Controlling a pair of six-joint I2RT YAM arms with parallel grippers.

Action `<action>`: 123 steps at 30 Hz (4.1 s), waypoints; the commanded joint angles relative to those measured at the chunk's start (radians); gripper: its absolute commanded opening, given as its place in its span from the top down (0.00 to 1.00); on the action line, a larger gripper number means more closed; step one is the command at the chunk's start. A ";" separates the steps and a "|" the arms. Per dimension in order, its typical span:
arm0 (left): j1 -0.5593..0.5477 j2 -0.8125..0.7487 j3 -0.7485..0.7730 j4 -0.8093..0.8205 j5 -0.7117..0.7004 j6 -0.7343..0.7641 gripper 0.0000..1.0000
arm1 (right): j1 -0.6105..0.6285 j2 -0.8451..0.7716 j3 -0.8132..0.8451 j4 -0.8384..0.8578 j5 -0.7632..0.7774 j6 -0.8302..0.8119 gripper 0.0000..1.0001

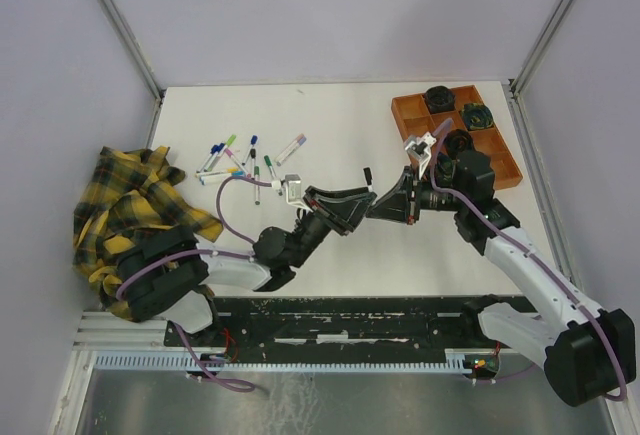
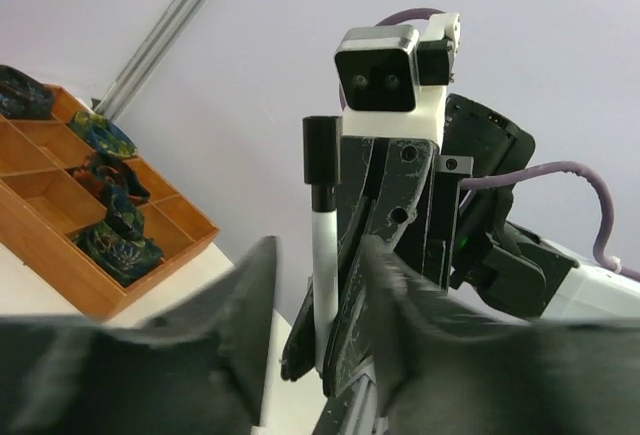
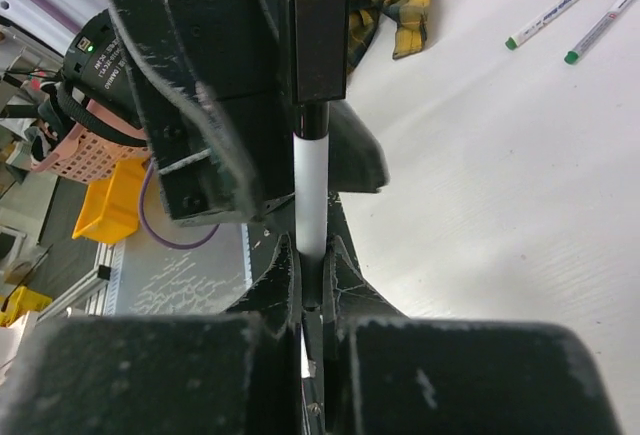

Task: Open the pen caps
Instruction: Pick up the pen from the center of the board, then open the pen cap from the pen.

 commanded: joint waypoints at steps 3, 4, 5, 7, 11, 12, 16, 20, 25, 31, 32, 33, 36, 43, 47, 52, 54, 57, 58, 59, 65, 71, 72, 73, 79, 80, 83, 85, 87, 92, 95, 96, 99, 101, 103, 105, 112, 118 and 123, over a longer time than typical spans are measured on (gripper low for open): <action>0.000 -0.138 -0.045 -0.094 -0.041 -0.013 0.38 | 0.002 -0.016 0.129 -0.236 -0.035 -0.259 1.00; 0.003 -0.174 -0.048 -0.155 -0.040 -0.011 0.35 | 0.003 -0.015 0.144 -0.282 -0.046 -0.305 1.00; 0.006 -0.215 -0.046 -0.224 -0.038 -0.004 0.33 | 0.002 -0.013 0.160 -0.329 -0.057 -0.349 1.00; 0.016 -0.298 -0.034 -0.381 -0.017 0.011 0.29 | 0.002 -0.009 0.183 -0.403 -0.067 -0.415 1.00; 0.061 -0.427 0.024 -0.665 0.090 0.036 0.25 | 0.002 -0.009 0.209 -0.494 -0.075 -0.501 1.00; 0.076 -0.444 0.044 -0.725 0.125 0.032 0.25 | 0.002 -0.009 0.212 -0.508 -0.080 -0.515 1.00; 0.140 -0.466 0.130 -0.921 0.239 0.009 0.24 | 0.002 -0.013 0.217 -0.533 -0.098 -0.547 1.00; 0.162 -0.448 0.171 -0.967 0.312 0.002 0.24 | 0.002 -0.009 0.220 -0.552 -0.098 -0.567 1.00; 0.164 -0.389 0.219 -0.951 0.387 -0.008 0.31 | 0.002 0.003 0.222 -0.565 -0.103 -0.577 1.00; 0.165 -0.344 0.248 -0.925 0.420 -0.017 0.40 | 0.002 0.012 0.222 -0.568 -0.106 -0.581 1.00; 0.164 -0.340 0.251 -0.923 0.421 -0.016 0.41 | 0.002 0.014 0.223 -0.568 -0.108 -0.581 1.00; 0.165 -0.338 0.254 -0.922 0.420 -0.015 0.41 | 0.002 0.015 0.223 -0.568 -0.109 -0.581 1.00; 0.166 -0.327 0.267 -0.921 0.426 -0.015 0.45 | 0.002 0.018 0.222 -0.569 -0.111 -0.581 1.00; 0.167 -0.309 0.280 -0.892 0.443 -0.027 0.49 | 0.002 0.026 0.221 -0.570 -0.117 -0.582 1.00; 0.166 -0.297 0.282 -0.869 0.456 -0.040 0.54 | 0.002 0.029 0.220 -0.570 -0.117 -0.582 1.00; 0.166 -0.283 0.286 -0.844 0.468 -0.053 0.59 | 0.004 0.037 0.218 -0.570 -0.118 -0.583 1.00; 0.165 -0.280 0.287 -0.839 0.468 -0.055 0.60 | 0.004 0.042 0.219 -0.569 -0.118 -0.582 1.00; 0.167 -0.276 0.287 -0.836 0.470 -0.057 0.63 | 0.004 0.048 0.219 -0.571 -0.116 -0.582 1.00; 0.167 -0.276 0.286 -0.836 0.470 -0.057 0.63 | 0.004 0.048 0.220 -0.571 -0.114 -0.583 1.00; 0.166 -0.276 0.285 -0.836 0.471 -0.056 0.64 | 0.005 0.048 0.219 -0.571 -0.114 -0.583 1.00; 0.170 -0.281 0.279 -0.836 0.478 -0.051 0.82 | 0.005 0.050 0.219 -0.574 -0.112 -0.588 1.00; 0.168 -0.269 0.272 -0.816 0.498 -0.044 0.97 | 0.005 0.051 0.220 -0.576 -0.111 -0.587 0.88; 0.169 -0.271 0.263 -0.803 0.494 -0.045 0.97 | 0.005 0.049 0.221 -0.570 -0.112 -0.580 0.79; 0.169 -0.272 0.251 -0.786 0.490 -0.050 0.97 | 0.005 0.048 0.220 -0.559 -0.117 -0.569 0.71; 0.169 -0.269 0.155 -0.618 0.431 -0.106 0.97 | 0.003 0.040 0.186 -0.431 -0.125 -0.439 0.34; 0.169 -0.264 0.140 -0.585 0.422 -0.119 0.97 | 0.004 0.037 0.182 -0.412 -0.123 -0.416 0.34; 0.167 -0.250 0.122 -0.536 0.411 -0.138 0.97 | 0.003 0.027 0.167 -0.348 -0.106 -0.346 0.33; 0.167 -0.240 0.117 -0.513 0.407 -0.147 0.97 | 0.004 0.016 0.148 -0.278 -0.102 -0.292 0.33; 0.166 -0.230 0.112 -0.480 0.402 -0.153 0.97 | 0.004 0.008 0.127 -0.230 -0.096 -0.251 0.34; 0.161 -0.202 0.109 -0.424 0.395 -0.168 0.97 | 0.004 0.007 0.110 -0.193 -0.081 -0.217 0.39; 0.161 -0.187 0.108 -0.407 0.392 -0.173 0.97 | 0.003 0.016 0.111 -0.193 -0.081 -0.216 0.51; 0.160 -0.184 0.107 -0.404 0.391 -0.175 0.97 | 0.004 0.016 0.111 -0.193 -0.084 -0.216 0.54; 0.161 -0.180 0.106 -0.399 0.383 -0.172 0.97 | 0.003 0.018 0.111 -0.191 -0.090 -0.216 0.66; 0.160 -0.180 0.103 -0.395 0.376 -0.169 0.97 | 0.004 0.018 0.111 -0.190 -0.092 -0.218 0.74; 0.161 -0.180 0.103 -0.391 0.369 -0.166 0.97 | 0.003 0.018 0.111 -0.190 -0.093 -0.218 0.82; 0.161 -0.182 0.103 -0.388 0.363 -0.163 0.97 | 0.004 0.020 0.115 -0.195 -0.097 -0.221 0.93; 0.178 -0.243 0.087 -0.377 0.284 -0.090 0.97 | 0.004 0.031 0.154 -0.298 -0.110 -0.292 1.00; 0.310 -0.296 0.097 -0.316 0.262 -0.068 0.97 | 0.003 0.049 0.169 -0.328 -0.132 -0.301 1.00; 0.433 -0.302 0.135 -0.232 0.247 -0.102 0.97 | 0.004 0.053 0.168 -0.340 -0.121 -0.306 1.00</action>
